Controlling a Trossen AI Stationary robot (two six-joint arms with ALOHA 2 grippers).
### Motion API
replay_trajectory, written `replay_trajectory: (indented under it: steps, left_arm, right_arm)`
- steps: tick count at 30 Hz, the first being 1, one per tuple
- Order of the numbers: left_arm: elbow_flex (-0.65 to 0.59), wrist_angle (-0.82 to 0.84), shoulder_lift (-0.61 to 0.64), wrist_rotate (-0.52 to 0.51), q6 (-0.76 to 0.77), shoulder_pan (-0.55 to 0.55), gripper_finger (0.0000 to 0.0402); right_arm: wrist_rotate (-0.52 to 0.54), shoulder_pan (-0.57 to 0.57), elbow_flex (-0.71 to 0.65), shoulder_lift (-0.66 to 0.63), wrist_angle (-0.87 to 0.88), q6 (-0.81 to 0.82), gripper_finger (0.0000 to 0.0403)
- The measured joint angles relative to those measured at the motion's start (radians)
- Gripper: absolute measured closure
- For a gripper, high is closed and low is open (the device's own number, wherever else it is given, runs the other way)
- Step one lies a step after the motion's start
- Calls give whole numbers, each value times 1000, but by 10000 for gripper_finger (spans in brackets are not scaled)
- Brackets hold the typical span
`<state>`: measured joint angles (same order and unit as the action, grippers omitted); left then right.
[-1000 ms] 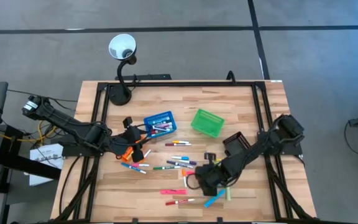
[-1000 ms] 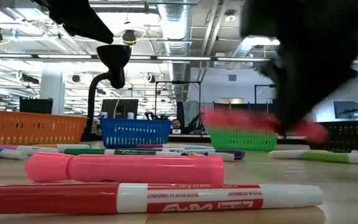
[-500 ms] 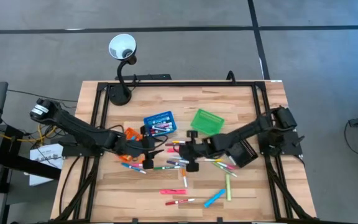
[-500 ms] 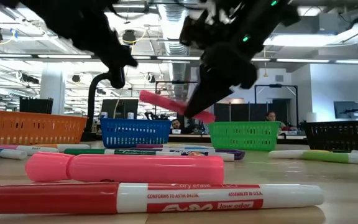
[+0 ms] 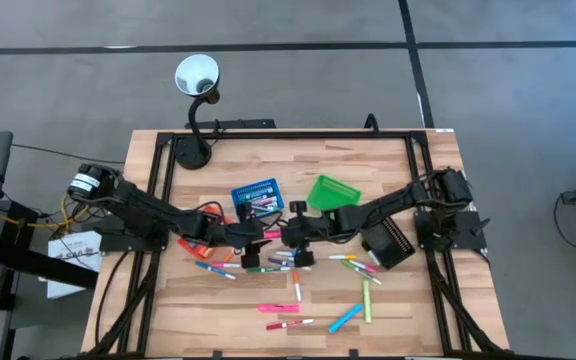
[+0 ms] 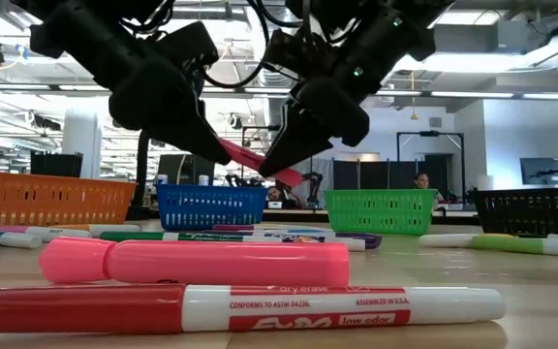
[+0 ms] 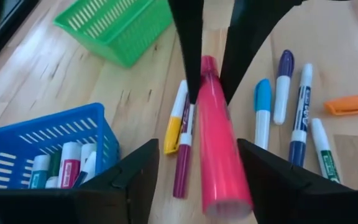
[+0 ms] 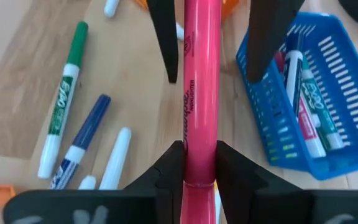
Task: Pick & Place Markers
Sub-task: Put the middle right pink highlighter pen into the orange basket
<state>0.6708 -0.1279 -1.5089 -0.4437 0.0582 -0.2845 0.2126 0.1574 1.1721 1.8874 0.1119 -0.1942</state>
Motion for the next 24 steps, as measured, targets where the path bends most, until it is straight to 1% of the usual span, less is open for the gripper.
replay_trajectory:
  steps: [11,20,24]
  left_arm:
    - [0,-16,2,3,1,-3,252]
    - [0,-17,2,3,4,-3,328]
    - [0,-19,2,5,8,-2,335]
  right_arm:
    - [-51,-36,1,0,-44,2,336]
    - [-57,-36,1,-1,-45,0,336]
    - [-57,-36,1,-1,-45,2,333]
